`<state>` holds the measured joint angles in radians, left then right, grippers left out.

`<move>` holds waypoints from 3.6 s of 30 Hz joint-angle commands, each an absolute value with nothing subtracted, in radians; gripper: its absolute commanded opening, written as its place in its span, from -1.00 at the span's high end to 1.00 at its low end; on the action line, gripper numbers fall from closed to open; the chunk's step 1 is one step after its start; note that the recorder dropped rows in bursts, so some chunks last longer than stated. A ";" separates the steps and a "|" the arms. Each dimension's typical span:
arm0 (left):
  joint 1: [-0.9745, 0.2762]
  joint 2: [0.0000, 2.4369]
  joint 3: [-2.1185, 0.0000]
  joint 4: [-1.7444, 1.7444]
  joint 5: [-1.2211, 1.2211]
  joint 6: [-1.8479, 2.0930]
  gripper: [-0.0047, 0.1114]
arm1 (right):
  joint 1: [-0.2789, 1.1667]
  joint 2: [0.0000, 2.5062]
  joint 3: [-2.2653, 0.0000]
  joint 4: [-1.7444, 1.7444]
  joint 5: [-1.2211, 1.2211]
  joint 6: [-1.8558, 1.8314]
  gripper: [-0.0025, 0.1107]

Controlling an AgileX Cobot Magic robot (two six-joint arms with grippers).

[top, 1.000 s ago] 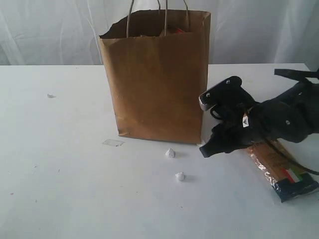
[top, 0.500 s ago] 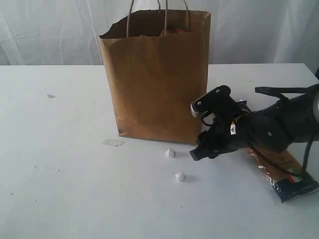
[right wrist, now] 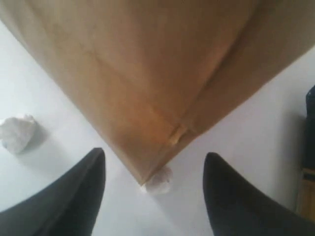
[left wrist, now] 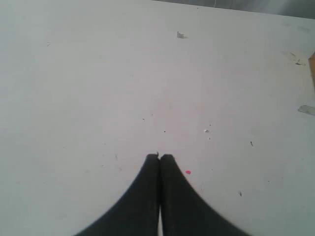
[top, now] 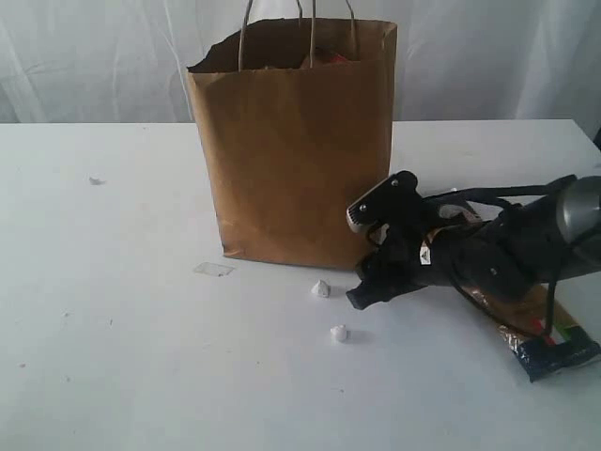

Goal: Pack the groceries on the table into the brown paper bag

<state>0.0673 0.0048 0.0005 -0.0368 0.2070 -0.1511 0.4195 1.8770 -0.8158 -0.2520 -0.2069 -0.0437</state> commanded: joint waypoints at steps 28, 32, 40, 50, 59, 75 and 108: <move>0.069 0.000 0.000 -0.043 0.202 -0.154 0.92 | 0.409 1.872 -0.816 -0.259 0.153 -0.049 0.96; 0.069 0.000 0.000 -0.043 0.202 -0.154 0.92 | 0.409 1.821 -0.816 -0.263 0.244 -0.049 0.96; 0.069 0.000 0.000 -0.043 0.202 -0.154 0.92 | 0.409 1.681 -0.816 -0.161 0.399 0.015 0.96; 0.069 0.000 0.000 -0.043 0.202 -0.154 0.92 | 0.409 1.448 -0.816 -0.053 0.690 0.000 0.96; 0.069 0.000 0.000 -0.043 0.202 -0.154 0.92 | 0.409 1.270 -0.801 0.498 0.783 -0.332 0.96; 0.069 0.000 0.000 -0.043 0.202 -0.154 0.92 | 0.409 1.232 -1.108 1.597 0.267 -0.883 0.96; 0.069 0.000 0.000 -0.043 0.202 -0.154 0.92 | 0.409 1.423 -1.269 1.481 0.626 -1.411 0.80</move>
<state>0.0673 0.0048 0.0005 -0.0368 0.2070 -0.1511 0.4112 1.4675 -1.2625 1.5634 0.4758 -1.3984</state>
